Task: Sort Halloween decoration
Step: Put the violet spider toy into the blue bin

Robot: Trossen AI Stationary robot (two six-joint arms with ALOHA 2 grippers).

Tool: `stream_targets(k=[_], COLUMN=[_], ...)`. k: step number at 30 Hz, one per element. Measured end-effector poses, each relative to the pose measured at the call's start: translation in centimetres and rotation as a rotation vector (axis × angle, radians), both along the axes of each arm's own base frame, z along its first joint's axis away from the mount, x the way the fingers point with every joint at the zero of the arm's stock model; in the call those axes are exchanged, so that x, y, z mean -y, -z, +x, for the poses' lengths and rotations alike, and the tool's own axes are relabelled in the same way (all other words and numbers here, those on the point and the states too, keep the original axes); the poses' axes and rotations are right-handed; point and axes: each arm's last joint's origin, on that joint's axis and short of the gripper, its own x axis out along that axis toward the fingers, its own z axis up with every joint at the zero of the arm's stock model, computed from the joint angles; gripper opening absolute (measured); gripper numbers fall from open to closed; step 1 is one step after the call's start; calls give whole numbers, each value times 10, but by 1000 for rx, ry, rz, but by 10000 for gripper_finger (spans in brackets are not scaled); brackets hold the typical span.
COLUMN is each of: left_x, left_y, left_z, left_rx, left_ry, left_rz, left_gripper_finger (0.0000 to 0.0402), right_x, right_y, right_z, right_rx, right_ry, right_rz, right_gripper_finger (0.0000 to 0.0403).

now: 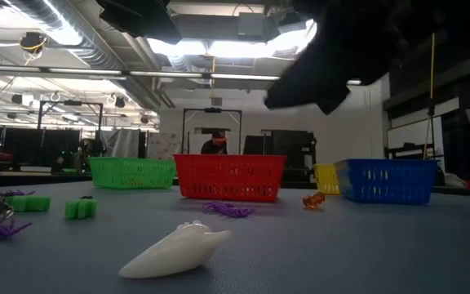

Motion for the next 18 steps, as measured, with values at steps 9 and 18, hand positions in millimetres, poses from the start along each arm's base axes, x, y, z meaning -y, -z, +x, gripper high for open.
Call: stream_targets(k=[9,18], left_x=[0,0], left_y=[0,0], left_z=[0,0], left_rx=[-1,-1], left_ry=[1,1], left_rz=[1,1], left_gripper_finger=[211,211], right_x=[-5,-7], right_y=[3,35], right_z=[10,17], right_rx=[106,58], right_ry=[-27,-10], right_rz=[16,-49], right_gripper_finger=[187,220])
